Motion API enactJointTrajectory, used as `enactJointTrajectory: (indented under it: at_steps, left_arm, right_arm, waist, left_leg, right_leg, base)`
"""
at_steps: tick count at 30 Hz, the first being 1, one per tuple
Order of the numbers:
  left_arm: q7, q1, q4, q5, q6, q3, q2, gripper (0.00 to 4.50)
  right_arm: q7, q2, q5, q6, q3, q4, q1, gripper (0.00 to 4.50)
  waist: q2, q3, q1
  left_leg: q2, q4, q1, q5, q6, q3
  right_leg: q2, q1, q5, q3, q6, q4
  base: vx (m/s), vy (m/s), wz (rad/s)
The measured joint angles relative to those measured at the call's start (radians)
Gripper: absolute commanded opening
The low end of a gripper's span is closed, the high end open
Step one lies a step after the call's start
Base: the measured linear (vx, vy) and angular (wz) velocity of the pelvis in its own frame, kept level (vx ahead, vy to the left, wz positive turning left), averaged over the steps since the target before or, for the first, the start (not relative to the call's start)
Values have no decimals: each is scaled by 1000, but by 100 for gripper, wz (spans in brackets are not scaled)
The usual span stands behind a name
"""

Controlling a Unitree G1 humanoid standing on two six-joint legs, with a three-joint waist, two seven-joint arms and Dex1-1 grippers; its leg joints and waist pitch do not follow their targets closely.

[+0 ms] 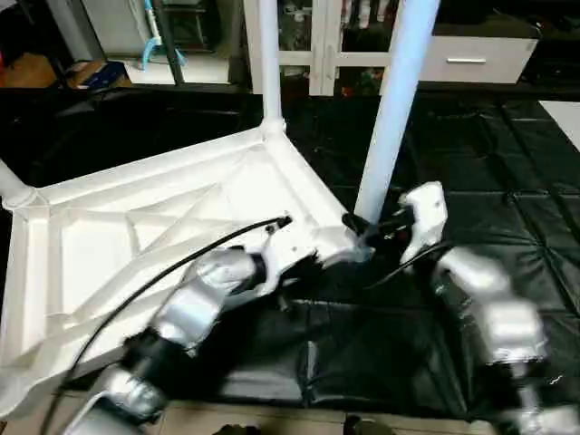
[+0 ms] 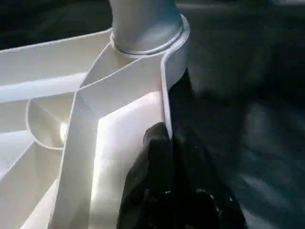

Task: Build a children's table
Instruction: Rotate leg to tighten

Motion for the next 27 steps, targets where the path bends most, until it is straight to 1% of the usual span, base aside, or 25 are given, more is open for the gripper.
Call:
enactJointTrajectory:
  at_steps: [1,2,4,5,7,9,12,14,19,21,22,25,27]
  left_arm:
    - [-32,15,-27,-9,-2,-7,15,0]
    - [-50,20,-37,-19,1,-10,21,0]
    - [-78,33,-65,-34,5,-12,33,0]
    - [-96,44,-86,-42,8,-12,46,0]
    - [-117,50,-101,-53,9,-10,62,0]
    - [-131,59,-114,-63,12,-5,76,0]
    - [-145,66,-125,-74,19,-1,96,0]
    - [-156,73,-130,-81,24,2,107,0]
    - [-189,92,-158,-96,44,8,129,0]
    - [-198,95,-166,-101,48,6,135,0]
    - [-203,97,-169,-103,50,5,136,0]
    - [-213,99,-174,-110,59,0,140,0]
    - [-215,99,-176,-111,61,-1,140,0]
  right_arm:
    - [84,-48,4,0,14,-13,0,315]
    - [134,-63,10,-2,20,-19,0,315]
    - [233,-109,31,-8,43,-29,3,315]
    - [286,-136,42,-11,44,-29,4,315]
    - [342,-174,60,-19,43,-29,4,315]
    - [394,-203,73,-21,44,-35,4,315]
    - [439,-222,74,-44,56,-34,5,315]
    - [457,-223,72,-60,63,-33,13,315]
    - [479,-221,55,-113,93,-8,26,315]
    - [487,-220,33,-144,116,12,26,315]
    - [491,-218,24,-153,123,23,26,290]
    - [498,-203,15,-171,134,42,26,279]
    - [501,-201,15,-177,143,55,22,246]
  waist:
    - [-2,-1,7]
    - [-1,-1,10]
    - [0,-2,22]
    - [0,-2,28]
    - [0,-2,33]
    - [0,-2,33]
    - [-2,-1,32]
    - [-2,0,30]
    - [-4,0,27]
    - [-5,0,27]
    - [-6,0,28]
    - [-6,1,28]
    - [-6,0,29]
  left_leg:
    - [1,2,3,0,0,2]
    - [3,1,4,0,0,4]
    - [4,0,3,0,0,5]
    - [4,0,3,2,4,5]
    - [5,-2,2,1,5,5]
    - [5,-2,0,0,7,5]
    - [5,3,0,0,7,5]
    - [6,5,0,1,6,4]
    - [6,6,1,-1,-1,4]
    - [6,8,1,-1,-1,4]
    - [6,8,1,-1,-1,4]
    - [6,8,1,-1,-1,5]
    - [6,8,1,-1,-1,4]
  right_leg:
    - [0,2,1,1,-2,6]
    - [0,5,1,1,-2,7]
    - [0,4,1,1,-1,8]
    - [0,3,-2,0,0,8]
    - [1,2,-5,-1,-2,9]
    - [0,0,-7,-1,-6,12]
    - [0,-3,-11,-1,-9,21]
    - [1,-2,-12,-1,-8,22]
    - [1,0,-12,0,-8,22]
    - [1,0,-12,1,-8,22]
    - [1,1,-12,1,-8,22]
    - [1,2,-12,1,-9,22]
    - [1,2,-11,1,-9,22]
  base:
    - [66,-20,12]
    - [70,-24,17]
    - [73,-17,10]
    - [72,-7,1]
    - [62,-4,1]
    - [0,0,0]
    - [0,0,0]
    - [0,0,0]
    - [0,0,0]
    - [0,0,0]
    - [0,0,0]
    - [0,0,0]
    - [0,0,0]
